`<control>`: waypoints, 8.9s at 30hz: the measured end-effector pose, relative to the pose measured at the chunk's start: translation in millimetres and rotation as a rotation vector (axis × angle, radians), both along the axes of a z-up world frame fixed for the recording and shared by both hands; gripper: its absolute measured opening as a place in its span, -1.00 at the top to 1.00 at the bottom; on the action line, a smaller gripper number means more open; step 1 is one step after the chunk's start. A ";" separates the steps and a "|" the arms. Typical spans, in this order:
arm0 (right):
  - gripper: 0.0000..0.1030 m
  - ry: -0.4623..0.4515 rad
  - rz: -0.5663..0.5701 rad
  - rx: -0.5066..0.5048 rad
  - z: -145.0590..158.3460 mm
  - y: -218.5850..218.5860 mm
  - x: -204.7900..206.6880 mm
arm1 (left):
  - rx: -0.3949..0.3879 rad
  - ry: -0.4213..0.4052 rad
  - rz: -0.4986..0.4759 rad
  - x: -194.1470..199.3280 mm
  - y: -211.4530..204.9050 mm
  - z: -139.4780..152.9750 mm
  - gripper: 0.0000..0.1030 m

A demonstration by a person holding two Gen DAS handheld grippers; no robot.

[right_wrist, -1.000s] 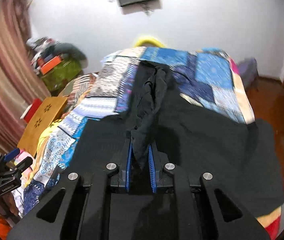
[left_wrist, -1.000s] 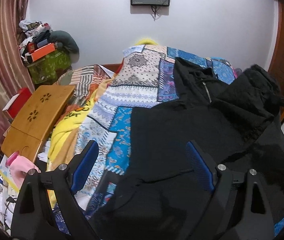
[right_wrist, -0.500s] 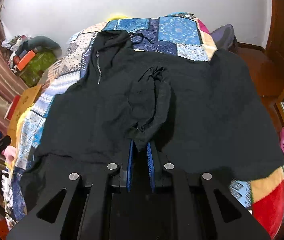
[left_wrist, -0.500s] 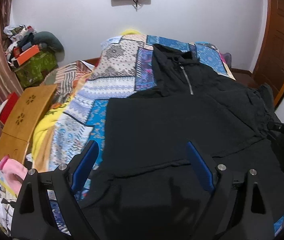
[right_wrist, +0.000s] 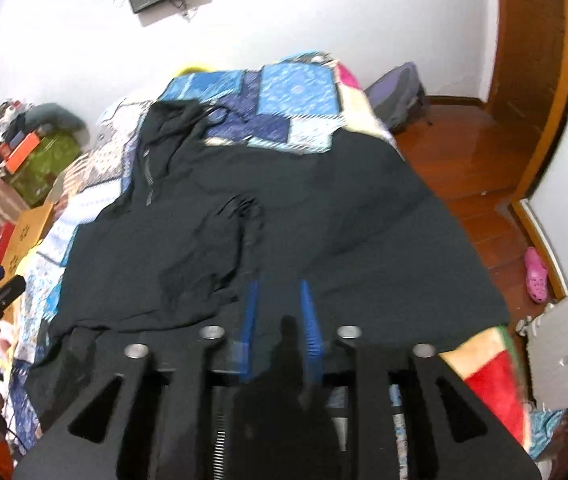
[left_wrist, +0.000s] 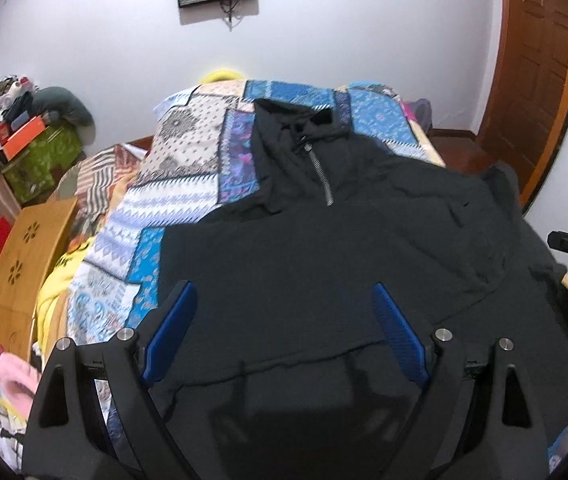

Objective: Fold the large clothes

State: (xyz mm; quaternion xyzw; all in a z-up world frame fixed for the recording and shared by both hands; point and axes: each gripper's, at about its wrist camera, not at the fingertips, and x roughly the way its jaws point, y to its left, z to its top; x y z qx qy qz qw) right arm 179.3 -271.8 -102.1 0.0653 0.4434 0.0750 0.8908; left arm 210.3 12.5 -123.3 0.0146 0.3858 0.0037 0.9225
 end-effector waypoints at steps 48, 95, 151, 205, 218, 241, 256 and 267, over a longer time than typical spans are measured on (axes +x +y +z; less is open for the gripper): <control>0.78 0.196 -0.544 0.367 -59.2 -171.0 25.9 | -0.054 0.078 -0.053 37.3 -34.7 -27.6 -0.74; 0.01 0.122 0.195 0.164 22.3 93.0 -0.9 | -0.123 -0.052 -0.011 -27.3 11.9 14.0 -0.75; 0.71 0.078 0.521 0.130 35.7 268.0 24.1 | -0.216 -0.057 0.285 -53.8 162.1 1.4 -0.76; -0.15 -0.005 0.009 -0.126 21.7 16.6 4.0 | -0.615 0.054 0.051 46.8 119.5 14.1 0.84; -0.15 0.077 0.101 -0.185 -3.1 49.3 15.1 | -0.372 0.033 0.163 58.5 159.4 1.8 0.85; -0.15 0.052 0.165 -0.284 -0.6 82.9 23.8 | -0.228 0.257 0.205 51.9 166.9 -89.4 0.74; -0.16 -0.165 0.153 -0.220 66.5 106.9 101.3 | -0.130 0.025 0.068 143.1 103.5 16.0 -0.06; -0.23 -0.082 0.152 -0.100 37.8 138.6 195.2 | -0.122 0.059 0.042 243.1 77.7 -3.1 -0.09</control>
